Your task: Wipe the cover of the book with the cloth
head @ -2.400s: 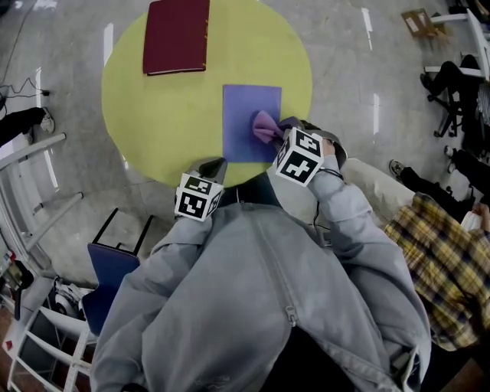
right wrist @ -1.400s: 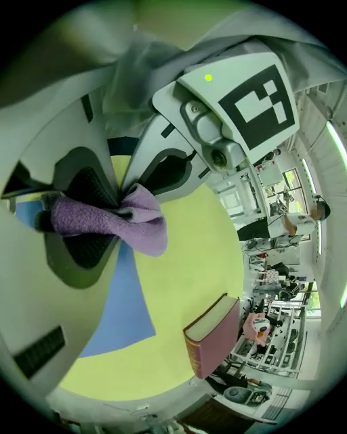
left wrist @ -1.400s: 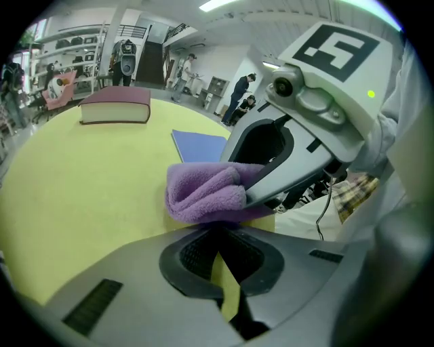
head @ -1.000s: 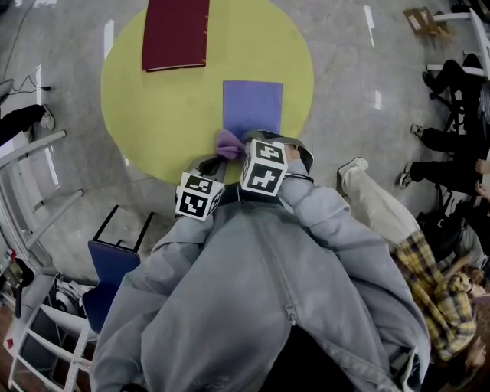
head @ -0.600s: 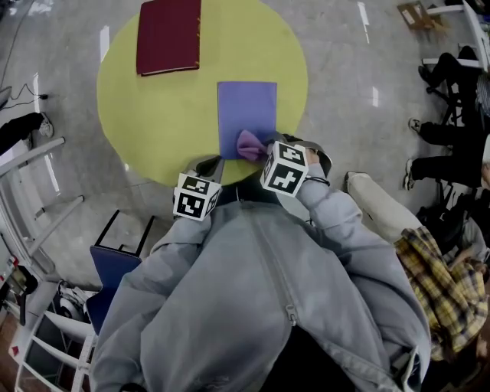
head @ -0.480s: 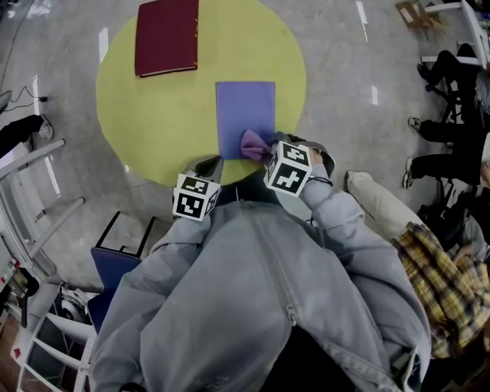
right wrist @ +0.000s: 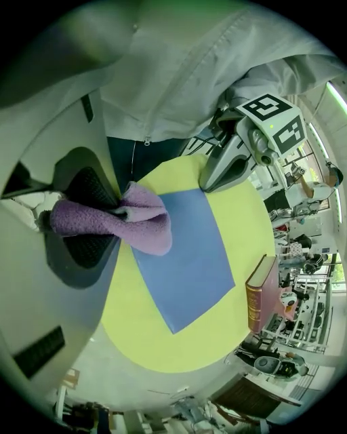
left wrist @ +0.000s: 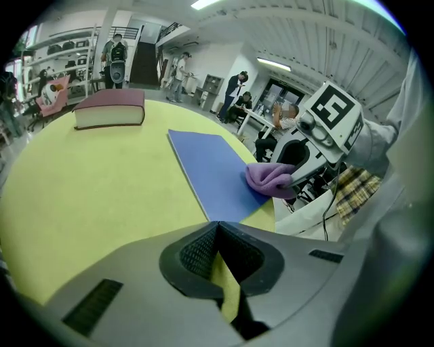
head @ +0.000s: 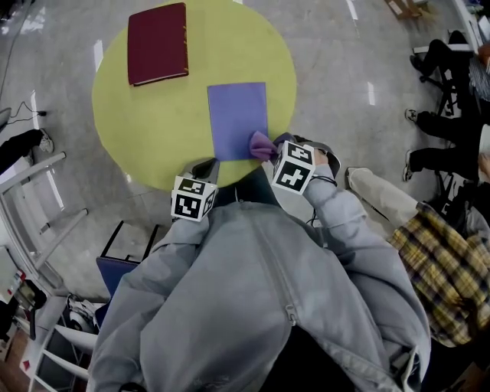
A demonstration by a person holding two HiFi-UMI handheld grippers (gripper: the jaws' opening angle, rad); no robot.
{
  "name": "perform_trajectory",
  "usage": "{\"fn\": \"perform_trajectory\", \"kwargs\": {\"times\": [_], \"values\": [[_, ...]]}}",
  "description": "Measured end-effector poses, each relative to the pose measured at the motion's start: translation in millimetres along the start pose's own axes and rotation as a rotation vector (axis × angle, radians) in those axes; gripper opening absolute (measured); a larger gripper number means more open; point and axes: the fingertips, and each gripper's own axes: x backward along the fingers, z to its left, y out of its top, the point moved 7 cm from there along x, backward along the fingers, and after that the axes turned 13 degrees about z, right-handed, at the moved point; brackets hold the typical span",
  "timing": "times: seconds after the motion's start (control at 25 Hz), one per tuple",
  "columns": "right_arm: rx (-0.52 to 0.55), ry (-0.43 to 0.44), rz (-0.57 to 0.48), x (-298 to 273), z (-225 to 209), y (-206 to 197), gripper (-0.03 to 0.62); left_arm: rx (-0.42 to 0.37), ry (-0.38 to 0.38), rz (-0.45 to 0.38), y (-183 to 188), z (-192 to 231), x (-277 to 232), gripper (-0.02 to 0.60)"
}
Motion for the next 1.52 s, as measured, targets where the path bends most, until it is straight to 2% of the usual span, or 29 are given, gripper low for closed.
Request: {"fn": "perform_trajectory", "kwargs": {"times": [0.28, 0.44, 0.64, 0.76, 0.96, 1.16, 1.32, 1.52], "values": [[-0.065, -0.012, 0.039, 3, 9, -22, 0.101, -0.01, 0.006, 0.023, -4, -4, 1, 0.018], [-0.134, -0.023, 0.01, 17, 11, -31, 0.101, -0.008, 0.01, 0.029, -3, -6, 7, 0.018], [-0.26, -0.063, -0.173, 63, 3, -30, 0.101, -0.042, 0.023, -0.035, 20, -14, 30, 0.018], [-0.314, -0.098, -0.296, 100, 14, -19, 0.101, -0.062, 0.043, -0.075, 25, -23, 60, 0.018], [-0.366, -0.228, -0.502, 168, 10, -13, 0.101, -0.118, 0.094, -0.248, 71, -43, 108, 0.018], [-0.382, -0.392, -0.713, 233, 18, -5, 0.101, -0.169, 0.163, -0.484, 114, -69, 171, 0.018], [-0.435, -0.481, -0.901, 277, 28, 1, 0.102, -0.203, 0.214, -0.67, 134, -87, 225, 0.018], [-0.502, -0.601, -1.097, 317, 34, 3, 0.102, -0.241, 0.281, -0.854, 147, -107, 276, 0.018]]}}
